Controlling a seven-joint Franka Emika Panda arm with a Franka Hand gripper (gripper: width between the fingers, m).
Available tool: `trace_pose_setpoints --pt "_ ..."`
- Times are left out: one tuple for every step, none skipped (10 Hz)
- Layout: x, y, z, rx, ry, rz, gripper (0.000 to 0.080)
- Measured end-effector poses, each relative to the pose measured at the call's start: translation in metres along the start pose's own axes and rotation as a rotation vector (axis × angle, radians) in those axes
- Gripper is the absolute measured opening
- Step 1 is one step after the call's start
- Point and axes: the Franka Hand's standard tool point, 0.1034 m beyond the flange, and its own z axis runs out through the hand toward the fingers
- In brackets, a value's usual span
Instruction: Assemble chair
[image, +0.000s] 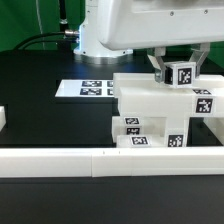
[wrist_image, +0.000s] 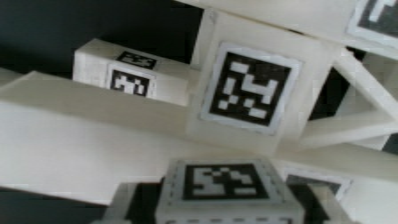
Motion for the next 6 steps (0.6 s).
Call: trace_pose_setpoints --pt "0.0003 0.0007 0.0 0.0 0.004 0.116 0.0265" --pt "0.0004 0.0029 0.0001 0.006 0.008 0.269 0.0265" --pt "0.0002 0.0055 0.0001 0.017 0.008 0.479 0.0265" --pt "0.0009 0.0045 -0.0001 0.011 0.01 0.508 0.0265" --pt "0.0014 0.0028 -0.0002 0.019 0.01 0.6 0.0265" --pt "0.0014 0.0028 -0.0002 0.02 0.009 0.662 0.0265"
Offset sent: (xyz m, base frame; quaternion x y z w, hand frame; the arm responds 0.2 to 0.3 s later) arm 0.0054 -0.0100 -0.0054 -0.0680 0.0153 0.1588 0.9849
